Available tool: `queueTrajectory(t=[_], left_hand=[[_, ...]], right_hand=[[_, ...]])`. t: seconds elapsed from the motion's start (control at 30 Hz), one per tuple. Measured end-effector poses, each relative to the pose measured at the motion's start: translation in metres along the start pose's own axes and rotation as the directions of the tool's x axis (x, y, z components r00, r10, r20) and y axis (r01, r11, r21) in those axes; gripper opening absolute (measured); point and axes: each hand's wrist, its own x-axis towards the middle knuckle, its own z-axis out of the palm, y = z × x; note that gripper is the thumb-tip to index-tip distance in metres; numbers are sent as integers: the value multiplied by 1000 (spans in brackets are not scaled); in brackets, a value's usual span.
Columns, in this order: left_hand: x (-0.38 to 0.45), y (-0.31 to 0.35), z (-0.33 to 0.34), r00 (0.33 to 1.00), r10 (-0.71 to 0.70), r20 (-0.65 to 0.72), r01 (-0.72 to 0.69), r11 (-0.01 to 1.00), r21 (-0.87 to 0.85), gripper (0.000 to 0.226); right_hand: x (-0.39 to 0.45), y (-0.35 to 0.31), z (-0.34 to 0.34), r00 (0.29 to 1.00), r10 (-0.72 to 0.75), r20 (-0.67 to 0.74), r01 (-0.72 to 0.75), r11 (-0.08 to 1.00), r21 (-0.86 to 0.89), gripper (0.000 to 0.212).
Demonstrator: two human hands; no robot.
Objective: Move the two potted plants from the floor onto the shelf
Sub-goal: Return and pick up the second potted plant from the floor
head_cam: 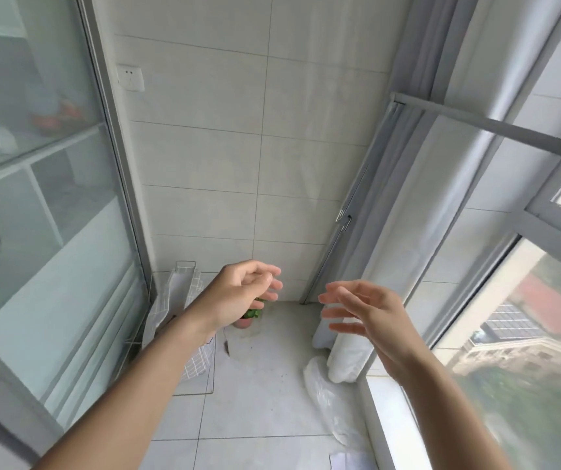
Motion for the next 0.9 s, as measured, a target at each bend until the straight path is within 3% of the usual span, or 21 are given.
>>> queueTrajectory(t=[0.23,0.4,0.7,0.9], left_hand=[[77,-23,-17,998,-60,15,61,998,-25,23],[136,-35,-29,996,-86,-5,86,994,61,22],[256,-29,-28,985,-122,-120,134,986,95,20],[309,-57,-39,968,-210,-133,223,971,84,21]], right_hand=[[92,15,8,999,35,37,-33,999,-36,17],[162,23,6,995,28,98,-27,1000,-10,18],[313,23,-32,981,-8,195,9,1000,-2,17],[386,50,-26,968,64,243,-74,997,30,17]])
